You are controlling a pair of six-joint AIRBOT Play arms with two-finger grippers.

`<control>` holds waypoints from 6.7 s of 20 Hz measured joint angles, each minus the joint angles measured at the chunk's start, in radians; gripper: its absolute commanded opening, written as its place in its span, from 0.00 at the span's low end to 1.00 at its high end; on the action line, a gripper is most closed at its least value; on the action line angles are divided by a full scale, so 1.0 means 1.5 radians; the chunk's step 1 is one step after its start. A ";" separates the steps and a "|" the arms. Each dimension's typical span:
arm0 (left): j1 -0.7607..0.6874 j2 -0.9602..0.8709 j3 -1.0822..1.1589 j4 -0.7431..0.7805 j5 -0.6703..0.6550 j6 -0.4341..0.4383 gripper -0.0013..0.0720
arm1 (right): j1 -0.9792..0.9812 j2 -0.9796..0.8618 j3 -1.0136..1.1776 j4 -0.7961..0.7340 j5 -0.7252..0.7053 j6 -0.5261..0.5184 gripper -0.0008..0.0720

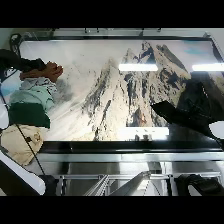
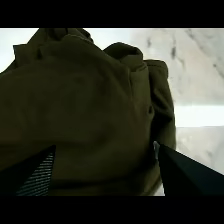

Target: Fold the shirts.

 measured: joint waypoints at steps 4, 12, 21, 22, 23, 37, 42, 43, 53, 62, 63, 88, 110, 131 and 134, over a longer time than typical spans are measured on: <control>-0.037 -0.049 0.021 0.040 -0.035 0.000 0.96 | 0.000 -0.009 0.000 0.000 -0.007 -0.002 0.80; -0.098 -0.019 0.033 0.135 0.032 -0.005 0.04 | 0.000 -0.011 0.000 0.000 -0.010 -0.002 0.80; -0.247 0.280 0.016 -0.205 0.263 -0.005 0.04 | -0.019 0.004 0.003 -0.018 0.022 -0.025 0.80; -0.273 0.307 -0.008 -0.227 0.302 -0.005 0.04 | -0.034 0.012 0.004 -0.022 0.043 -0.036 0.80; -0.299 0.330 -0.038 -0.241 0.330 -0.006 0.04 | -0.052 0.022 0.005 -0.028 0.071 -0.047 0.80; -0.557 0.357 -0.420 -0.278 0.177 -0.053 0.99 | -0.273 0.120 0.008 -0.055 0.401 -0.193 0.80; -0.465 0.391 -0.425 -0.275 0.281 -0.089 0.99 | -0.213 0.077 -0.007 -0.036 0.426 -0.196 0.80; -0.437 0.407 -0.461 -0.270 0.294 -0.093 0.99 | -0.191 0.060 -0.016 -0.034 0.425 -0.196 0.80; -0.298 0.379 -0.772 -0.380 0.188 0.005 0.97 | -0.037 -0.226 -0.041 0.177 0.305 -0.346 0.38; -0.426 0.245 -0.596 -0.459 0.220 0.045 0.03 | -0.055 -0.250 -0.007 0.301 0.303 -0.472 0.03; -0.422 0.259 -0.572 -0.461 0.251 0.045 0.03 | -0.080 -0.229 0.012 0.303 0.323 -0.472 0.03; -0.235 0.256 -0.261 -0.410 0.439 -0.019 0.99 | -0.327 -0.179 0.166 0.345 0.203 -0.463 0.65; 0.126 0.358 -0.796 -0.187 0.361 -0.030 0.97 | -0.537 -0.404 0.308 -0.025 0.242 -0.305 0.64; -0.030 0.233 -0.783 -0.375 0.357 0.127 0.03 | -0.537 -0.413 0.308 -0.018 0.241 -0.306 0.65; -0.034 0.238 -0.755 -0.365 0.349 0.119 0.04 | -0.536 -0.449 0.308 -0.018 0.242 -0.307 0.64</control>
